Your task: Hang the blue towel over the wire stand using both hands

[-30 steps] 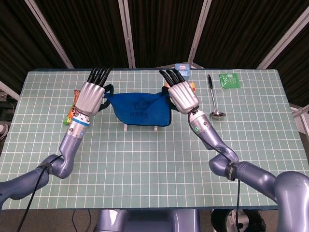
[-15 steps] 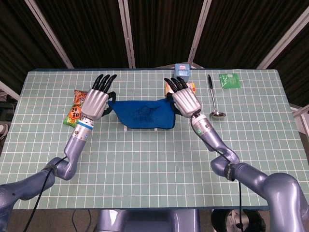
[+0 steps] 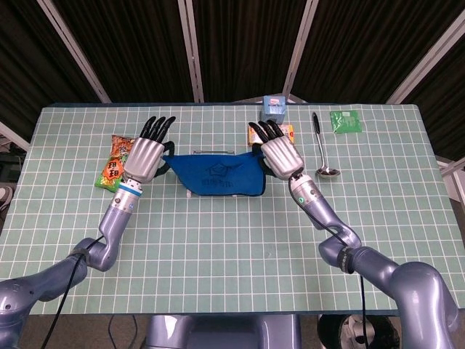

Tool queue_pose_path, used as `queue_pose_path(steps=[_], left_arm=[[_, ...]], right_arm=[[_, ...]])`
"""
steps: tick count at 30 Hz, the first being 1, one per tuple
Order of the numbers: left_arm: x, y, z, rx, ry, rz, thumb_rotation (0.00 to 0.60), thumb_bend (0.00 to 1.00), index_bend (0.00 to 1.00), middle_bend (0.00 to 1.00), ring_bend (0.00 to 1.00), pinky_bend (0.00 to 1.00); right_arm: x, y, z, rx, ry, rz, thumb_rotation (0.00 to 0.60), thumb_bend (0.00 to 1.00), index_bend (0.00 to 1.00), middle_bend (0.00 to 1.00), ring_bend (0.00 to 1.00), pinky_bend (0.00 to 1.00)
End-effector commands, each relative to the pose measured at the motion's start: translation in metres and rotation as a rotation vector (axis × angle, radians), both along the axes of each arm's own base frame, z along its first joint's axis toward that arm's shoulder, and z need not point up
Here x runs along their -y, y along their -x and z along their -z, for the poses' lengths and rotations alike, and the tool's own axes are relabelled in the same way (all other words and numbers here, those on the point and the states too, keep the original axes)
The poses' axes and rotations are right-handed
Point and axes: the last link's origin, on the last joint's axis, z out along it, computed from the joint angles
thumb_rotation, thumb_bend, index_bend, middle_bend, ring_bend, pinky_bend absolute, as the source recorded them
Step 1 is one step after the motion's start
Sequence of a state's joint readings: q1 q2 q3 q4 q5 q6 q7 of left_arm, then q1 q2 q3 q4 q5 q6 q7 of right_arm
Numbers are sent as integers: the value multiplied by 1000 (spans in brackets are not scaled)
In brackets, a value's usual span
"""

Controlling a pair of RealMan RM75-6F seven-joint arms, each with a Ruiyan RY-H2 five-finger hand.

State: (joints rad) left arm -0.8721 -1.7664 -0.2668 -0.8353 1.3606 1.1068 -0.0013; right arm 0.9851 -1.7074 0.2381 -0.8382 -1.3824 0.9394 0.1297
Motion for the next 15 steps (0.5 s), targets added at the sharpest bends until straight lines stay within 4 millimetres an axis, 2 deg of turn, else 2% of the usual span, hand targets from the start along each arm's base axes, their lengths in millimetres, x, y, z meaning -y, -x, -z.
queue_pose_path(steps=[1, 2, 4, 5, 6, 7, 8, 11, 15], left_arm=[[0, 1, 0, 0, 1, -4, 600, 454, 798, 0, 0, 0], [-1, 2, 1, -1, 2, -7, 600, 454, 773, 0, 0, 0], [-1, 4, 1, -3, 4, -10, 600, 454, 586, 0, 0, 0], [-1, 5, 1, -5, 5, -12, 600, 444, 378, 0, 0, 0], [-1, 6, 1, -6, 8, -15, 600, 424, 238, 0, 0, 0], [-1, 7, 1, -4, 17, -24, 600, 381, 83, 0, 0, 0], [-2, 8, 2, 0, 30, -35, 600, 326, 9, 0, 0, 0], [-3, 11, 1, -4, 41, -58, 600, 245, 0, 0, 0, 0], [-3, 13, -2, -7, 43, -75, 600, 239, 0, 0, 0, 0]], right_arm=[[0, 0, 1, 4, -3, -2, 600, 566, 566, 45, 0, 0], [-1, 0, 1, 5, -4, -6, 600, 546, 474, 45, 0, 0], [-2, 0, 2, -3, -4, -14, 600, 451, 230, 36, 0, 0], [-2, 1, 2, -8, -6, -17, 600, 362, 104, 22, 0, 0], [-2, 1, 2, -9, -8, -18, 600, 273, 29, 9, 0, 0], [-3, 2, 2, -7, -11, -16, 600, 219, 7, 1, 0, 0], [-3, 2, 2, -1, -15, -11, 600, 153, 0, 0, 0, 0], [-3, 3, 1, 2, -13, -8, 600, 85, 0, 0, 0, 0], [-3, 4, -1, 0, -3, -5, 600, 83, 0, 0, 0, 0]])
